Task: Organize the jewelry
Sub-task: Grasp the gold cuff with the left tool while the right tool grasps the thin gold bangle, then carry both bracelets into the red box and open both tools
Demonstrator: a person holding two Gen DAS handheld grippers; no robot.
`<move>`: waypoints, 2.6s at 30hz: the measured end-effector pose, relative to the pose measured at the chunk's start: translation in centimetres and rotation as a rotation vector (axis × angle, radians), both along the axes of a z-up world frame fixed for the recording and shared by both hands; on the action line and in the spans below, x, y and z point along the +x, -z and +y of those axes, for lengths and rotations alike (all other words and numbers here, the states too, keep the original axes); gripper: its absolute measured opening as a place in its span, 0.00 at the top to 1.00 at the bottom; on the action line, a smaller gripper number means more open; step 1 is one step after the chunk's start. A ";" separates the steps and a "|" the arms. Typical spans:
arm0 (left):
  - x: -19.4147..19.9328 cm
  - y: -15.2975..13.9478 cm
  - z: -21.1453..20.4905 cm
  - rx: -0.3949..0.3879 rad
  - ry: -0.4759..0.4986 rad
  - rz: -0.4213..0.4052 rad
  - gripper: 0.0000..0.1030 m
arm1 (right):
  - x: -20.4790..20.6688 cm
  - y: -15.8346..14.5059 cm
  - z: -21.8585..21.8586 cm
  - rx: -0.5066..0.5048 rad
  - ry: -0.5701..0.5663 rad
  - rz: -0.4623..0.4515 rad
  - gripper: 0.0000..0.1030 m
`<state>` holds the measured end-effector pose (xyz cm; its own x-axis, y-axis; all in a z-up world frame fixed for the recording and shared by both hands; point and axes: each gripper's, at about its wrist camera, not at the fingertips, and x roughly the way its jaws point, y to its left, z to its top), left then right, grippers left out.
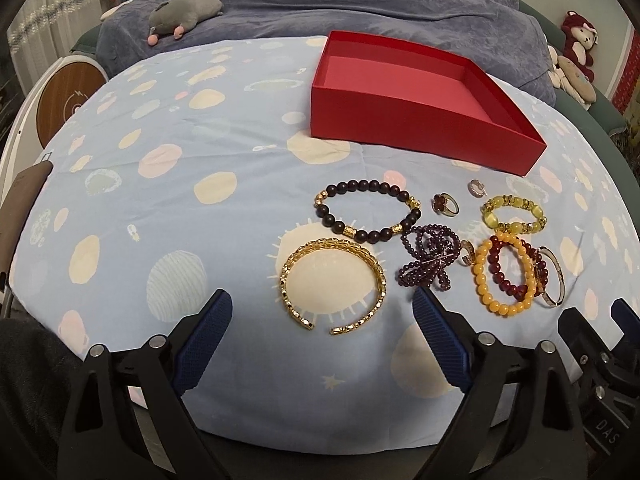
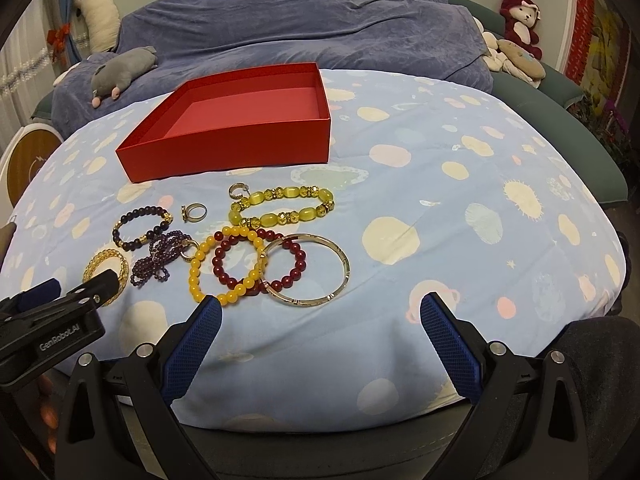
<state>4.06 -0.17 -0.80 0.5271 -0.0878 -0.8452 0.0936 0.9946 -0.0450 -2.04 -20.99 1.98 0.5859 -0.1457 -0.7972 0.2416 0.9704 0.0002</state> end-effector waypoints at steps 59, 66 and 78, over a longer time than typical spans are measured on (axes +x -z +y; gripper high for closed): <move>-0.5 -0.4 0.9 -0.017 -0.016 -0.029 0.46 | 3.3 0.6 -1.7 0.117 -0.039 0.081 0.41; 0.1 -2.2 0.8 -0.047 -0.001 -0.047 0.46 | 3.8 -0.8 -1.6 0.138 -0.063 0.060 0.41; 10.0 -7.3 -2.1 -0.066 0.060 -0.098 0.46 | 14.3 -5.6 -2.6 0.126 -0.138 -0.028 0.41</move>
